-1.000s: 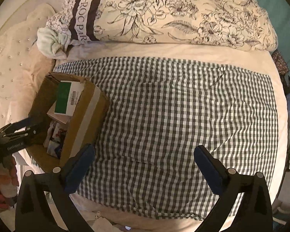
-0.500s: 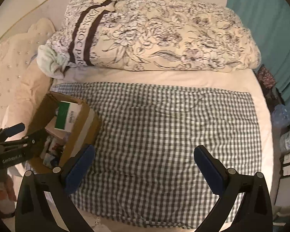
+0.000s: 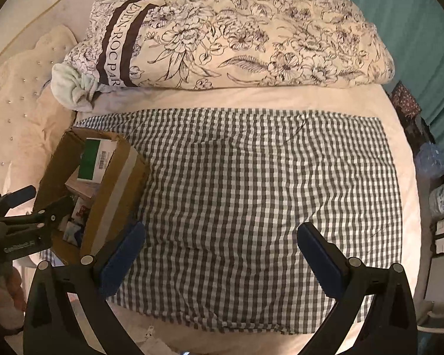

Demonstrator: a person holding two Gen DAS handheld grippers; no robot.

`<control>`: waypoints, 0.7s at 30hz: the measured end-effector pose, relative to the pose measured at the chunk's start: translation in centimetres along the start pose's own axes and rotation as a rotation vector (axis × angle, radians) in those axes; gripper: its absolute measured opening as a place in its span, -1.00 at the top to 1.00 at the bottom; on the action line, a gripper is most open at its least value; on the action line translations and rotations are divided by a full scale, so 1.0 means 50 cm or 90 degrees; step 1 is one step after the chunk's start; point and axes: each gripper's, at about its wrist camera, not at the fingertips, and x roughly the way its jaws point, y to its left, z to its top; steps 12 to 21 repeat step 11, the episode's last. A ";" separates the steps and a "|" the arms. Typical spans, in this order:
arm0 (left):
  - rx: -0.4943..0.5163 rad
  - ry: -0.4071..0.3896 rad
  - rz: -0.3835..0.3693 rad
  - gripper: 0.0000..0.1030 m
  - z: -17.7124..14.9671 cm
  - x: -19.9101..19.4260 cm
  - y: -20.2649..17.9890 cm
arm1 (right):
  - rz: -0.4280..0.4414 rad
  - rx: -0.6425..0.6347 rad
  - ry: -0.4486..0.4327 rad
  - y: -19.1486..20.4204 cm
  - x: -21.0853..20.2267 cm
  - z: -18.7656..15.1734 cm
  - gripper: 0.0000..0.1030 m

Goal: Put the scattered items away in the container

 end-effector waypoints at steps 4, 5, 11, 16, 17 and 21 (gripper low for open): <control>0.030 -0.010 0.069 -1.00 0.005 0.004 -0.013 | -0.005 -0.008 0.009 0.003 0.003 -0.009 -0.99; 0.025 0.004 0.022 -1.00 0.006 0.011 -0.012 | -0.008 -0.010 0.012 0.004 0.004 -0.012 -0.99; -0.014 0.048 -0.065 -1.00 0.005 0.037 0.002 | -0.019 -0.012 0.018 0.000 0.003 -0.022 -0.99; -0.014 0.048 -0.065 -1.00 0.005 0.037 0.002 | -0.019 -0.012 0.018 0.000 0.003 -0.022 -0.99; -0.014 0.048 -0.065 -1.00 0.005 0.037 0.002 | -0.019 -0.012 0.018 0.000 0.003 -0.022 -0.99; -0.014 0.048 -0.065 -1.00 0.005 0.037 0.002 | -0.019 -0.012 0.018 0.000 0.003 -0.022 -0.99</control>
